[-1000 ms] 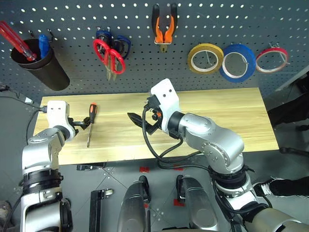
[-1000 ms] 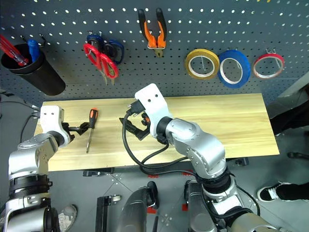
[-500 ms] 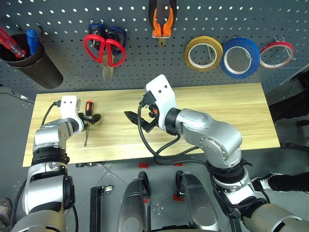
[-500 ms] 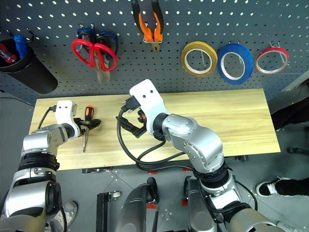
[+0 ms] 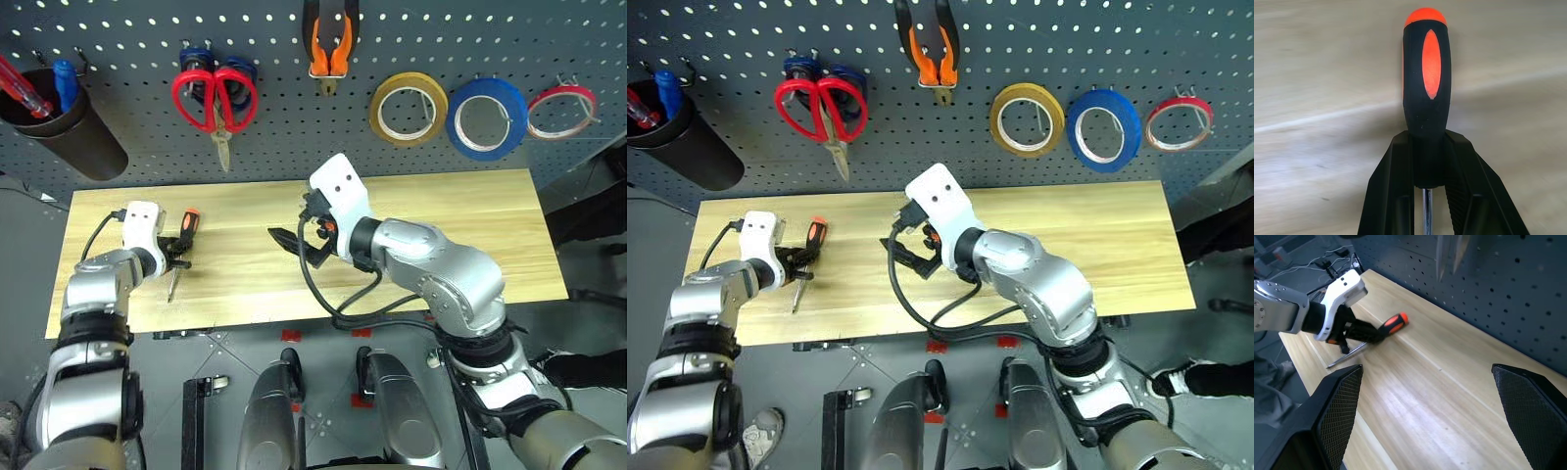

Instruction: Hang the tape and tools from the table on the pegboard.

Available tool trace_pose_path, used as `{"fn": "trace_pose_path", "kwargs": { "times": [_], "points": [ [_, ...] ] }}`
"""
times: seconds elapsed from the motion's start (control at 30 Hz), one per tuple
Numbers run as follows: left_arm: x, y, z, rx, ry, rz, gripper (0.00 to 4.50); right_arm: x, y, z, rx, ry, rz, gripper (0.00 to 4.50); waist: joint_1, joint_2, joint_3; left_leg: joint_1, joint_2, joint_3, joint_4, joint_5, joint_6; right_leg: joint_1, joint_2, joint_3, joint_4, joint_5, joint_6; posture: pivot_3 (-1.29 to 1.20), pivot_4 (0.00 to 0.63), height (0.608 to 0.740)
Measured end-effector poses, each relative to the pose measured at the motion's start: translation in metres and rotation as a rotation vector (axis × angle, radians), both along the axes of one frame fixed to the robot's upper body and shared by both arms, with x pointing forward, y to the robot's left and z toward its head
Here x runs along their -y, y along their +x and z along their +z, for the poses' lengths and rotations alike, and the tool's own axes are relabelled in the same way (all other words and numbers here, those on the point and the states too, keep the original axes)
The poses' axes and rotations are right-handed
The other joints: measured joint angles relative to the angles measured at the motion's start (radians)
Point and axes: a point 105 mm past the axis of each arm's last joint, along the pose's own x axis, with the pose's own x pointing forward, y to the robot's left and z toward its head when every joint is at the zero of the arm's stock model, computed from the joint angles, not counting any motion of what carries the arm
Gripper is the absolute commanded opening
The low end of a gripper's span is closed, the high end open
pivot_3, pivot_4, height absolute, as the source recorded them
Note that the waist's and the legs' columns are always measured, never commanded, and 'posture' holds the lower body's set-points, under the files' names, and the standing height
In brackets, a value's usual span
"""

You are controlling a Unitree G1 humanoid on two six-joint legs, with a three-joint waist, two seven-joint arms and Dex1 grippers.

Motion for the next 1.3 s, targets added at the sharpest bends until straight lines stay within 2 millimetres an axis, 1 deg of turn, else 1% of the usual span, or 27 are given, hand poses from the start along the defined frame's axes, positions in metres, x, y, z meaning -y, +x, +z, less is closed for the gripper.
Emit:
{"fn": "trace_pose_path", "kwargs": {
  "times": [0.13, 0.2, 0.27, 0.33, 0.47, 0.53, 0.6, 0.67, 0.73, 0.83, 0.9, 0.97, 1.07, 1.13, 1.23, 1.3],
  "points": [
    [0.012, -0.021, 0.0, 0.028, -0.001, -0.091, 0.49, -0.001, -0.015, 0.003, 0.069, 0.03, 0.075, 4.5, -0.005, -0.003, -0.002, -0.001, 0.0, -0.001, 0.0, 0.0, 0.0, 0.0, 0.0, 0.0, 0.0, 0.0, 0.0, -0.21, 0.374, 0.74],
    [0.017, -0.031, 0.008, 0.071, 0.002, -0.121, 0.49, 0.0, -0.021, 0.008, 0.096, 0.053, 0.119, 4.5, -0.005, -0.004, -0.003, -0.001, 0.0, -0.002, 0.001, 0.0, 0.0, 0.001, 0.0, -0.001, 0.0, 0.0, 0.0, -0.2, 0.359, 0.74],
    [0.027, -0.04, 0.024, 0.145, -0.001, -0.171, 0.49, -0.001, -0.032, 0.012, 0.11, 0.081, 0.193, 4.5, -0.003, -0.006, -0.005, -0.001, 0.0, -0.003, 0.001, 0.0, 0.0, 0.002, 0.0, -0.002, 0.0, 0.0, 0.0, -0.2, 0.353, 0.74],
    [0.041, -0.046, 0.05, 0.253, -0.053, -0.22, 0.49, -0.001, -0.04, 0.017, 0.124, 0.099, 0.265, 4.5, 0.002, -0.007, -0.006, -0.001, 0.0, -0.005, 0.002, 0.0, -0.001, 0.003, 0.0, -0.003, 0.0, 0.0, 0.0, -0.2, 0.343, 0.74],
    [0.056, -0.06, 0.092, 0.37, -0.164, -0.294, 0.49, 0.005, -0.047, 0.021, 0.139, 0.102, 0.344, 4.5, 0.006, -0.009, -0.009, -0.001, 0.0, -0.006, 0.003, 0.0, -0.001, 0.004, 0.0, -0.004, 0.0, 0.0, 0.0, -0.18, 0.33, 0.74],
    [0.055, -0.062, 0.115, 0.404, -0.177, -0.334, 0.49, 0.007, -0.046, 0.023, 0.154, 0.097, 0.358, 4.5, 0.007, -0.009, -0.01, -0.002, -0.001, -0.007, 0.003, 0.001, -0.002, 0.004, 0.0, -0.005, 0.001, 0.0, 0.0, -0.19, 0.315, 0.74],
    [0.055, -0.06, 0.146, 0.47, -0.175, -0.377, 0.49, 0.009, -0.042, 0.026, 0.169, 0.094, 0.358, 4.5, 0.008, -0.01, -0.01, -0.002, -0.001, -0.008, 0.003, 0.002, -0.002, 0.004, 0.0, -0.007, 0.001, 0.0, 0.0, -0.19, 0.312, 0.74],
    [0.057, -0.059, 0.176, 0.542, -0.185, -0.42, 0.49, 0.01, -0.039, 0.028, 0.177, 0.094, 0.355, 4.5, 0.008, -0.011, -0.014, -0.003, -0.001, -0.008, 0.003, 0.002, -0.002, 0.004, 0.0, -0.007, 0.001, 0.0, 0.0, -0.19, 0.297, 0.74],
    [0.058, -0.058, 0.203, 0.612, -0.212, -0.449, 0.49, 0.01, -0.037, 0.029, 0.183, 0.097, 0.353, 4.5, 0.008, -0.013, -0.02, -0.004, -0.001, -0.009, 0.003, 0.002, -0.002, 0.003, 0.0, -0.01, 0.0, 0.0, 0.0, -0.19, 0.292, 0.74],
    [0.059, -0.059, 0.234, 0.695, -0.263, -0.482, 0.49, 0.01, -0.036, 0.032, 0.191, 0.103, 0.346, 4.5, 0.003, -0.014, -0.027, -0.006, -0.001, -0.01, 0.003, 0.002, -0.002, 0.003, 0.0, -0.016, 0.0, 0.0, 0.0, -0.2, 0.283, 0.74],
    [0.064, -0.062, 0.246, 0.723, -0.297, -0.52, 0.49, 0.01, -0.036, 0.036, 0.204, 0.108, 0.349, 4.5, 0.002, -0.014, -0.028, -0.006, -0.001, -0.012, 0.003, 0.002, -0.003, 0.003, 0.0, -0.018, 0.0, 0.0, 0.0, -0.2, 0.275, 0.74],
    [0.065, -0.063, 0.25, 0.73, -0.319, -0.534, 0.49, 0.009, -0.036, 0.038, 0.211, 0.111, 0.352, 4.5, 0.002, -0.014, -0.032, -0.007, -0.001, -0.013, 0.004, 0.002, -0.003, 0.003, 0.0, -0.019, 0.001, 0.0, 0.0, -0.2, 0.272, 0.74],
    [0.062, -0.062, 0.256, 0.747, -0.333, -0.519, 0.49, 0.008, -0.037, 0.04, 0.213, 0.12, 0.353, 4.5, 0.002, -0.015, -0.037, -0.009, -0.001, -0.014, 0.009, 0.002, -0.003, 0.003, 0.0, -0.021, 0.002, 0.0, 0.0, -0.2, 0.27, 0.74],
    [0.055, -0.059, 0.268, 0.801, -0.282, -0.459, 0.49, 0.008, -0.035, 0.044, 0.219, 0.135, 0.344, 4.5, 0.002, -0.016, -0.037, -0.015, 0.0, -0.018, 0.016, 0.002, -0.003, 0.002, 0.0, -0.024, 0.004, 0.001, -0.001, -0.18, 0.265, 0.74],
    [0.042, -0.055, 0.287, 0.897, -0.111, -0.321, 0.49, 0.008, -0.03, 0.054, 0.234, 0.163, 0.324, 4.5, 0.007, -0.016, -0.044, -0.016, -0.001, -0.019, 0.018, 0.002, -0.002, 0.002, 0.0, -0.024, 0.005, 0.002, -0.002, -0.18, 0.261, 0.74],
    [0.044, -0.053, 0.288, 0.921, -0.049, -0.283, 0.49, 0.008, -0.03, 0.057, 0.241, 0.171, 0.317, 4.5, 0.009, -0.017, -0.056, -0.016, -0.001, -0.02, 0.018, 0.002, -0.002, 0.002, 0.0, -0.025, 0.005, 0.002, -0.001, -0.18, 0.261, 0.74]
  ]
}}
